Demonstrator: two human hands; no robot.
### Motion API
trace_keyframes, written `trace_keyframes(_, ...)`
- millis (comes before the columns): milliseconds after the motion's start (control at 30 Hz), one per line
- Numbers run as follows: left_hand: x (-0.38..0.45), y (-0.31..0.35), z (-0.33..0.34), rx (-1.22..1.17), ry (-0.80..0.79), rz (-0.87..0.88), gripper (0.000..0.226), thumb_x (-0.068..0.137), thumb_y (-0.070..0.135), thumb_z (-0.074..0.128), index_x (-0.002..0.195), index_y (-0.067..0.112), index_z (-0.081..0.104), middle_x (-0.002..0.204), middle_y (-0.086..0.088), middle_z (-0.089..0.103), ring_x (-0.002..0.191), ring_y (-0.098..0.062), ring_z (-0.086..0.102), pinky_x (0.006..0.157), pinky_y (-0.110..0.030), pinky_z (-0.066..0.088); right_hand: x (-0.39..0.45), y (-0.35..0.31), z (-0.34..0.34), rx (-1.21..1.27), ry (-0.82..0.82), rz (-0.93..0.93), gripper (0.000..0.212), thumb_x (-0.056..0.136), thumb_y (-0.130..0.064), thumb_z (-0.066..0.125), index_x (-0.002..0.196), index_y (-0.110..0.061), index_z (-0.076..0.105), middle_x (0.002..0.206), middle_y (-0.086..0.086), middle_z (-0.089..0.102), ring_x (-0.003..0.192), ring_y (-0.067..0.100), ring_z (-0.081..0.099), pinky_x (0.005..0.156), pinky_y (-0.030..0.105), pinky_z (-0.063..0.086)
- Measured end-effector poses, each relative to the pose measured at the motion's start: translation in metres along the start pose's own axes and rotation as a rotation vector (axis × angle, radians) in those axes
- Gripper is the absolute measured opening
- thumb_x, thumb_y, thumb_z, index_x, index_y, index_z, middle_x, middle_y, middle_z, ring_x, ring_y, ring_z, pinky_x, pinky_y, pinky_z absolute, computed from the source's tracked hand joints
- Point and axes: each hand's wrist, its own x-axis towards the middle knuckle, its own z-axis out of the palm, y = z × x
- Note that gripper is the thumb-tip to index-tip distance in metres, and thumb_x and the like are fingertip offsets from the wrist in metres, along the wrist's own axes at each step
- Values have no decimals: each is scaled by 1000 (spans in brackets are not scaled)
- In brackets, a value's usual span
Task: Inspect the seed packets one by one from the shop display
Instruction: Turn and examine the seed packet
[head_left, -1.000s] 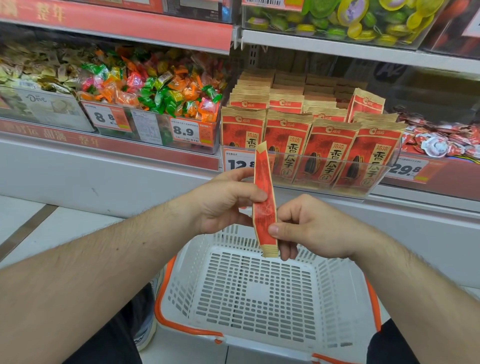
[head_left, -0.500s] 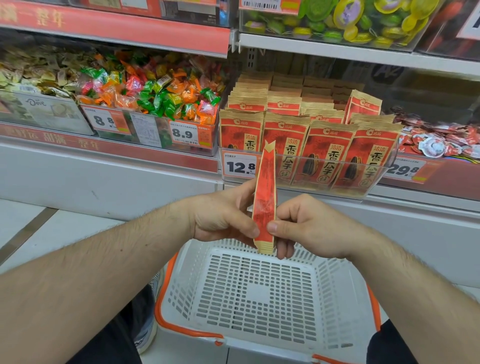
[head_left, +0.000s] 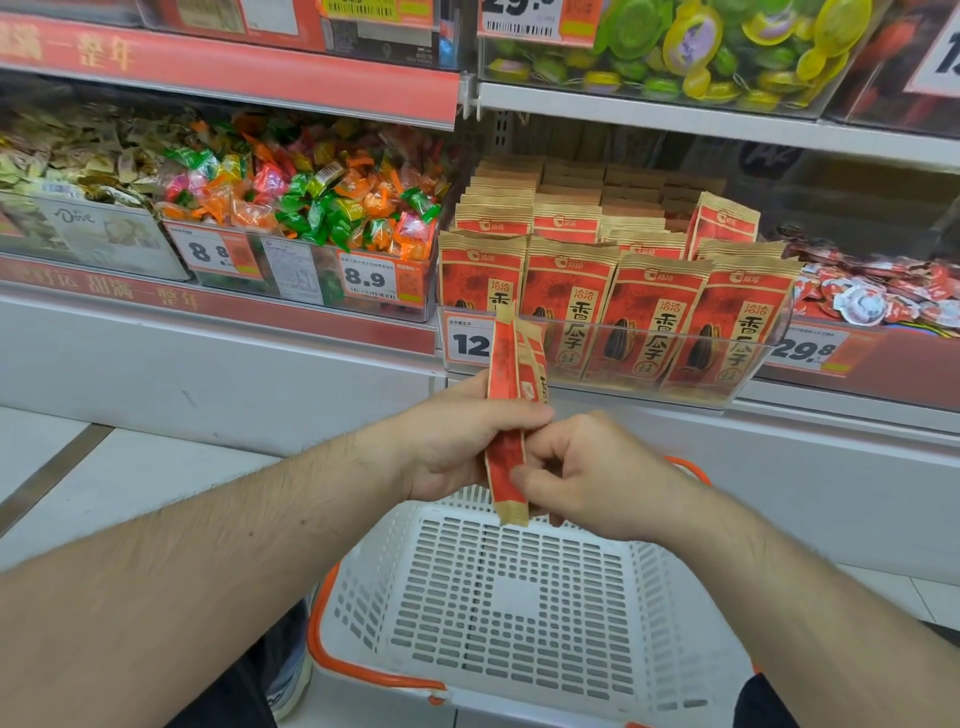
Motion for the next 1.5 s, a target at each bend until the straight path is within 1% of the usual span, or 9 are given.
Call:
trace_keyframes(167, 3, 0, -6, -86, 67, -45, 46, 84, -13, 38, 124, -4, 58, 108, -21, 66, 92, -33, 64, 79, -43, 57, 7, 6, 0, 101, 24, 79, 25, 92, -30, 65, 71, -16, 66, 69, 3, 71, 65, 19, 68, 67, 40, 57)
trace_keyframes(367, -5, 5, -13, -79, -59, -112, 57, 57, -5, 47, 109, 8, 67, 100, -15, 73, 87, -31, 71, 81, -43, 56, 17, 16, -15, 490, 499, 188, 20, 86, -29, 73, 89, -16, 59, 81, 3, 59, 64, 12, 50, 58, 29, 42)
trace_keyframes(467, -4, 3, -11, -64, -98, -102, 57, 57, -6, 47, 108, 10, 69, 105, -16, 72, 93, -33, 69, 87, -46, 55, 14, 16, -19, 648, 413, 145, 7, 94, -22, 64, 96, -16, 65, 71, 0, 62, 54, 10, 49, 49, 22, 40)
trace_keyframes(700, -1, 10, -17, -33, 66, 121, 39, 77, 21, 66, 115, 14, 72, 126, -21, 65, 113, -39, 61, 101, -61, 46, 10, 15, -18, 664, 449, 63, 17, 93, -10, 63, 76, -11, 62, 53, -1, 58, 43, 10, 48, 44, 22, 41)
trace_keyframes(900, -2, 8, -24, -59, 27, 156, 31, 80, 17, 65, 108, 10, 76, 120, -21, 68, 111, -37, 63, 103, -58, 46, 9, 16, -19, 668, 474, -2, 32, 95, -19, 61, 74, 4, 56, 56, 12, 54, 43, 13, 48, 47, 28, 41)
trace_keyframes(1033, -4, 10, -26, 9, 22, 179, 21, 81, 13, 75, 101, 12, 79, 111, -16, 73, 105, -32, 66, 101, -54, 50, 10, 19, -18, 638, 492, -54, 27, 93, -16, 63, 78, 6, 60, 47, 0, 54, 42, 11, 48, 46, 25, 40)
trace_keyframes(1167, -5, 16, -33, 351, 109, 380, 19, 77, 6, 73, 88, 19, 81, 97, -3, 77, 92, -22, 72, 88, -40, 57, 9, 20, -19, 535, 484, -105, 18, 88, -8, 69, 72, -15, 71, 54, -4, 60, 44, 10, 53, 47, 24, 45)
trace_keyframes(1267, -6, 18, -40, 578, 119, 531, 29, 79, -3, 74, 90, 24, 78, 95, 9, 76, 91, -16, 71, 79, -31, 58, 9, 20, -18, 442, 490, -205, 43, 83, -1, 74, 66, -40, 73, 76, -5, 69, 58, 13, 64, 58, 32, 55)
trace_keyframes(1500, -9, 21, -39, 656, 128, 671, 29, 76, 18, 75, 101, 31, 76, 94, 20, 74, 92, -4, 70, 84, -18, 52, 13, 26, -14, 459, 535, -278, 28, 75, -16, 75, 80, -43, 78, 87, -11, 73, 82, 18, 70, 72, 49, 59)
